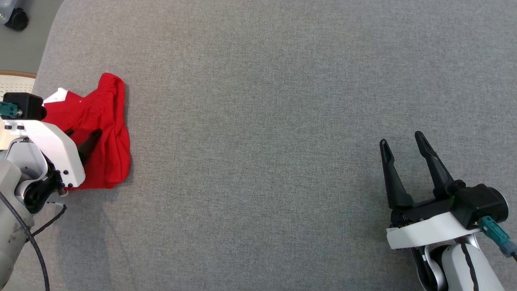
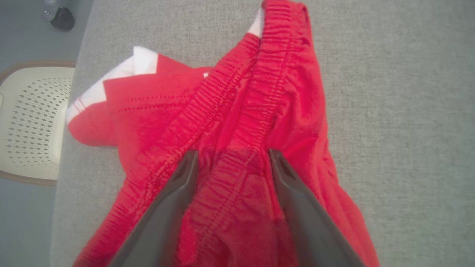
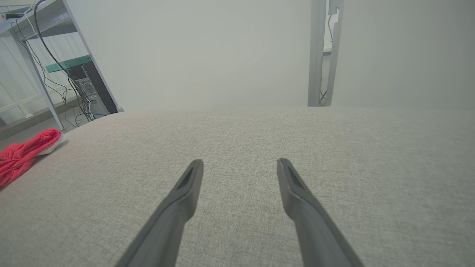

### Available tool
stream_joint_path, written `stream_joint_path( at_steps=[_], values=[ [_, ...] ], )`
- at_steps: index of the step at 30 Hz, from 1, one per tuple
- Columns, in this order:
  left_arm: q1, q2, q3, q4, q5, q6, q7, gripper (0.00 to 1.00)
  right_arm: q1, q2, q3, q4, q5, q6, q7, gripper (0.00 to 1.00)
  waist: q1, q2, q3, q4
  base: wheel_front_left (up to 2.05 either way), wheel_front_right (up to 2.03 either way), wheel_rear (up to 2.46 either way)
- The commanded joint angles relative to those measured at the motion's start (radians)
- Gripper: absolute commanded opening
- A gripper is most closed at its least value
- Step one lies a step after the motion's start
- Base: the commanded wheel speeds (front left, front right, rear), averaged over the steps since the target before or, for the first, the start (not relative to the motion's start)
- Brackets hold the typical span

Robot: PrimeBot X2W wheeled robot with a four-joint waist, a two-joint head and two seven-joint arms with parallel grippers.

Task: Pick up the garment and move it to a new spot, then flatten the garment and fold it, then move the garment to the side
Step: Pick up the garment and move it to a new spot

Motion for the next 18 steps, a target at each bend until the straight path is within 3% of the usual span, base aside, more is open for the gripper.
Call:
stream_joint_path(
  at_steps=[1, 7, 18],
  values=[
    [-0.014, 0.000, -0.005, -0.001, -0.017, -0.002, -0.008, 0.00, -0.004, -0.005, 0.000, 0.001, 0.006, 0.000, -0.005, 1.00, 0.0000, 0.0000, -0.001, 0.002, 0.00, 0.00, 0.00],
    [-0.013, 0.010, -0.046, -0.007, -0.041, -0.002, -0.044, 0.00, -0.002, -0.005, 0.002, 0.012, 0.016, 0.000, -0.005, 1.00, 0.0000, 0.0000, -0.026, 0.010, 0.00, 0.00, 0.00],
    [-0.018, 0.004, -0.096, -0.013, -0.044, -0.002, -0.248, 0.00, 0.046, -0.005, -0.005, 0.019, 0.046, 0.000, -0.005, 1.00, 0.0000, 0.0000, -0.160, 0.033, 0.00, 0.00, 0.00]
  ],
)
